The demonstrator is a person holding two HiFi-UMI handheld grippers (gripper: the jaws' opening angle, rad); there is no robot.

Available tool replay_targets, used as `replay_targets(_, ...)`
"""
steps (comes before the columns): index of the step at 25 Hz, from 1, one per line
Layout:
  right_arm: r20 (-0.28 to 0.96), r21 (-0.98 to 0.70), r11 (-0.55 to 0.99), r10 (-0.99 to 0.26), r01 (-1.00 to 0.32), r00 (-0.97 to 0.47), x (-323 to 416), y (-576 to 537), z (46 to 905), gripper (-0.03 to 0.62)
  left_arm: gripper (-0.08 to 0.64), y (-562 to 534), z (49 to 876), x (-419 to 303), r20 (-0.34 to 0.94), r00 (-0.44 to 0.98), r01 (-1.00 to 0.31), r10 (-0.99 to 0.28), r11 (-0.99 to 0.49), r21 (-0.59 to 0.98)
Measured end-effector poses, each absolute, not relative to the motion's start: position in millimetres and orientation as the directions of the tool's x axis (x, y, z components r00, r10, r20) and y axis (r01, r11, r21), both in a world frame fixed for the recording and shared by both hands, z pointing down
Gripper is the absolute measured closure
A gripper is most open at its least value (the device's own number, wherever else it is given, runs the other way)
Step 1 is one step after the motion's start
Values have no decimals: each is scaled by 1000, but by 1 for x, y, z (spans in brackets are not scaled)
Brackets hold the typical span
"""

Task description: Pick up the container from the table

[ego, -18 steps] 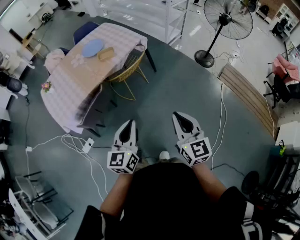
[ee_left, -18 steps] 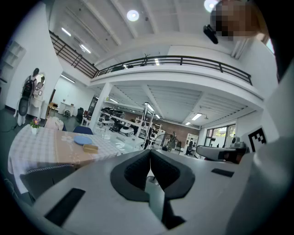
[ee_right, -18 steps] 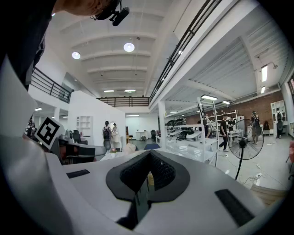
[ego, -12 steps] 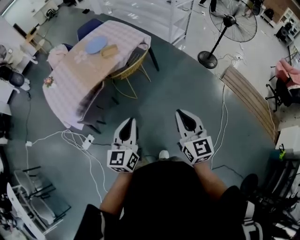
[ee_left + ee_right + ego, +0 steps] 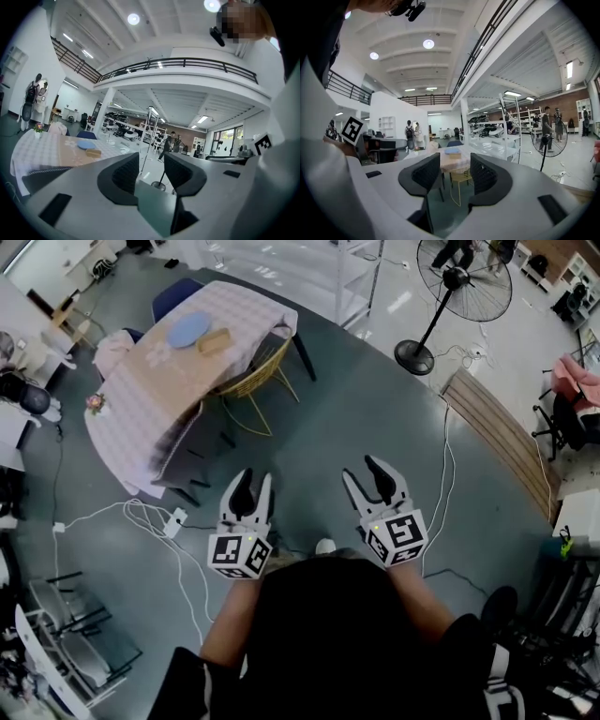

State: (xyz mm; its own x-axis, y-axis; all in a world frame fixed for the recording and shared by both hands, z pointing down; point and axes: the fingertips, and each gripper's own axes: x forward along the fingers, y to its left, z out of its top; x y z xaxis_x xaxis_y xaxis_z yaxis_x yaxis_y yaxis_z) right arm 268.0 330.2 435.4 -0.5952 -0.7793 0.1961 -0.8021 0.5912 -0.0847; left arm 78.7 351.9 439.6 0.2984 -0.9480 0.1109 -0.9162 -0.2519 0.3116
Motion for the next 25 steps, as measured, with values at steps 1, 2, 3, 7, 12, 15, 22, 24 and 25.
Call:
replay_targets(1,195,-91,589,-780,-803,-594,271,331,436,422,411,351,440,79,113,293,-918,-949,-246,310)
replay_targets(2,194,-99,586,-781,-804,-593,274,331,437,422,411,350,440,79,114,287,-921,-951,-241,307)
replay_targets(3,193,-107,583,-782,-805,-592,277,331,437,423,407,350,440,78,114,281,-923,-953,-235,306)
replay_targets(7,211,-132,580,-776,-804,-595,281,327,448,423,400,350,446,78,129,265,-921,-956,-211,328)
replay_targets(12,222,-143,567,-780,-811,-585,276,306,458,423,400,333,473,73,187,271,-922,-944,-199,333)
replay_targets(15,238,-147,561,-779,-815,-580,269,285,466,423,400,302,479,68,173,276,-915,-945,-203,349)
replay_targets(22,274,-117,558,-777,-822,-566,236,184,478,423,400,188,509,53,169,321,-894,-932,-239,379)
replay_targets(24,288,-105,569,-768,-816,-572,219,148,480,423,400,152,520,42,181,335,-884,-925,-242,400)
replay_targets(25,296,-103,574,-762,-812,-576,208,131,482,423,400,136,524,34,188,341,-881,-921,-244,406)
